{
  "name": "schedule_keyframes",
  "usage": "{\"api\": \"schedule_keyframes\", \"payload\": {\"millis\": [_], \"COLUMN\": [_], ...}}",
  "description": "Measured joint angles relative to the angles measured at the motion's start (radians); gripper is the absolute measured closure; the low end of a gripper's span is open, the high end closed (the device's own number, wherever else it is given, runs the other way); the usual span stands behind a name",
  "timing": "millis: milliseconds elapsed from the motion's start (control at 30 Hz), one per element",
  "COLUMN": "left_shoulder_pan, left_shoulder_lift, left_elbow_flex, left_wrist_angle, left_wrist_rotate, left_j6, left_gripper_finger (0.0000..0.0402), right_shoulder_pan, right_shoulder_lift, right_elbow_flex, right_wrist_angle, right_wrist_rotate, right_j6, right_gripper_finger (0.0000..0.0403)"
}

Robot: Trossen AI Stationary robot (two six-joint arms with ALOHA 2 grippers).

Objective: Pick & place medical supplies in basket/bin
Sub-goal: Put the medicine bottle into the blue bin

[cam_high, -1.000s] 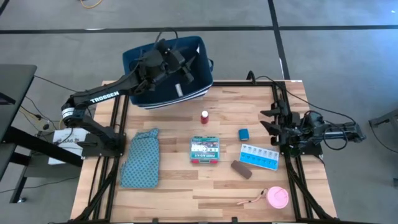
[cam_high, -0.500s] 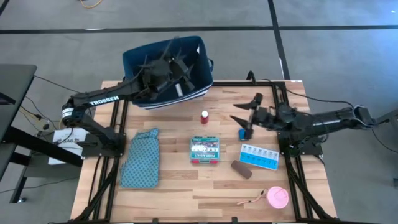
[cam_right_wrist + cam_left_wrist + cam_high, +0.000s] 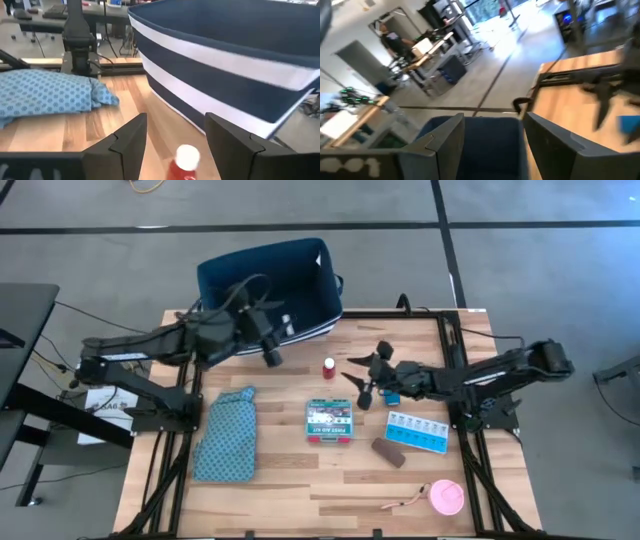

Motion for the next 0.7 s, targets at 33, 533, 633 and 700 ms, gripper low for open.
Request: {"api": "schedule_keyframes", "payload": {"millis": [33, 533, 633, 700], "left_shoulder_pan": [-0.012, -0.054, -0.055, -0.060], "left_shoulder_lift": [-0.012, -0.058, -0.059, -0.059], "left_elbow_flex": [0.000, -0.001, -0.018, -0.023], "left_wrist_angle": [-0.013, -0.317, -0.301, -0.307], "left_wrist_rotate": [0.000, -0.011, -0.010, -0.010], "left_j6": [-0.022, -0.296, -0.328, -0.334], "left_gripper_finger": [0.0202, 0.0202, 0.0202, 0.0202], "right_shoulder_pan": [0.000, -0.097, -0.132, -0.150], "right_shoulder_lift": [0.038, 0.428, 0.478, 0.502], "right_elbow_flex": [0.000, 0.142, 0.195, 0.229], "right_wrist_angle": [0.054, 0.224, 0.212, 0.178], "right_wrist_rotate": [-0.001, -0.014, -0.015, -0.015], "right_j6": [0.004, 0.033, 0.034, 0.034], "right_gripper_finger": [0.0213, 0.0173, 0.0175, 0.0176]}}
